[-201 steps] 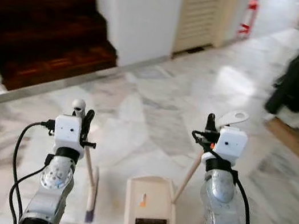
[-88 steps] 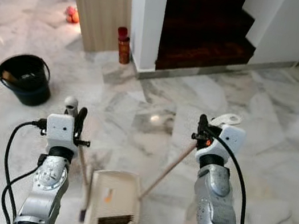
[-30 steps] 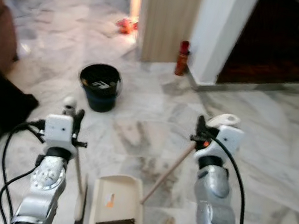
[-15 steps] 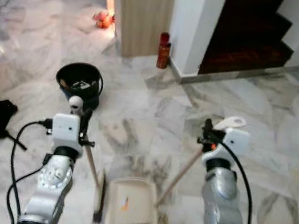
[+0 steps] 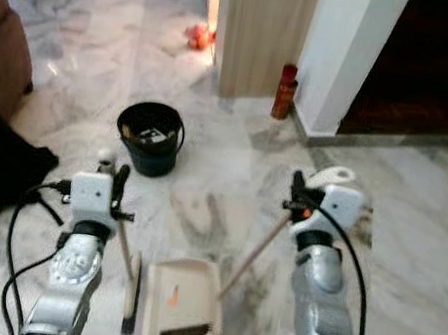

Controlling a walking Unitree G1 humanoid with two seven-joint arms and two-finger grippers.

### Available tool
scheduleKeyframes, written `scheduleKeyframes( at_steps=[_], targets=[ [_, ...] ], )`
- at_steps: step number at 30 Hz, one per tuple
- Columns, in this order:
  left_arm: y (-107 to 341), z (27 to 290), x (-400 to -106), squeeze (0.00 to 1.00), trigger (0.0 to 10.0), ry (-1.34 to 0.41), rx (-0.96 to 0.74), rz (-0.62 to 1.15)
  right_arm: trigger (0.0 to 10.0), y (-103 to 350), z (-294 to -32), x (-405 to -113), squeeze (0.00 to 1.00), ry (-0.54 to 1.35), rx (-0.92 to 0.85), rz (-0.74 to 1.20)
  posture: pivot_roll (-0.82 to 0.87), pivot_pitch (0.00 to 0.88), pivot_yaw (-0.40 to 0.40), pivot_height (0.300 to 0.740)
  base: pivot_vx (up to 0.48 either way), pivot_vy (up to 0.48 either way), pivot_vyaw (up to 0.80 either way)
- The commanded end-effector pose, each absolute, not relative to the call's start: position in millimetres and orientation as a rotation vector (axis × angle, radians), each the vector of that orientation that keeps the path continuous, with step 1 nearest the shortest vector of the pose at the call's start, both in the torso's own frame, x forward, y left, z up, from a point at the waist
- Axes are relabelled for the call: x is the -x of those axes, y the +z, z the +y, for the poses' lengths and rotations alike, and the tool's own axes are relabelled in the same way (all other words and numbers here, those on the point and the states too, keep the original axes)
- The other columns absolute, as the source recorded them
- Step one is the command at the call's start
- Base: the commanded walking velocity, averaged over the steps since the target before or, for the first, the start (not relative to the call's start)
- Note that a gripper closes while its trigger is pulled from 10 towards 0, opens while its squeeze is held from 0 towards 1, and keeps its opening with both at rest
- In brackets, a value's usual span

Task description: Sweep floor

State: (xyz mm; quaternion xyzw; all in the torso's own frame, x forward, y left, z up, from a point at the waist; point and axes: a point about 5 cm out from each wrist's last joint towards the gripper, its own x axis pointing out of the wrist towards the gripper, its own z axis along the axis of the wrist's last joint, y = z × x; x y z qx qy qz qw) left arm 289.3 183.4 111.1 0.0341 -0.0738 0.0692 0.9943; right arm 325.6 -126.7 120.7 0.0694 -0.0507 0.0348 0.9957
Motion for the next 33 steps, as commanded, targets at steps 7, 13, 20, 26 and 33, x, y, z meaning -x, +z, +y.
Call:
scheduleKeyframes(
  at_steps=[7, 13, 20, 26, 33],
  targets=[
    [122.2, 183.2, -290.0, 0.0, 10.0, 0.143, -0.078, -0.198, 10.0, 129.0, -121.7, -325.2, 0.0, 0.113, -0.138, -0.145, 0.1, 0.085, 0.041, 0.74, 0.318, 0.0, 0.46],
    [122.2, 184.6, -290.2, 0.0, 10.0, 0.148, -0.081, -0.198, 10.0, 127.7, -122.5, -325.6, 0.0, 0.11, -0.153, -0.136, 0.1, 0.085, 0.043, 0.74, 0.318, 0.0, 0.1],
    [122.3, 184.3, -290.4, 0.0, 10.0, 0.146, -0.083, -0.198, 10.0, 128.9, -120.7, -325.2, 0.0, 0.132, -0.133, -0.145, 0.1, 0.081, 0.044, 0.74, 0.316, 0.0, 0.17],
    [122.1, 184.7, -290.4, 0.0, 10.0, 0.144, -0.084, -0.199, 10.0, 129.3, -117.4, -324.7, 0.0, 0.144, -0.155, -0.15, 0.11, 0.073, 0.044, 0.74, 0.315, 0.0, 0.34],
    [123.0, 185.7, -290.9, 0.0, 10.0, 0.151, -0.086, -0.202, 10.0, 129.0, -115.0, -323.9, 0.0, 0.167, -0.147, -0.148, 0.11, 0.075, 0.043, 0.74, 0.316, 0.0, 0.0]
  ],
)
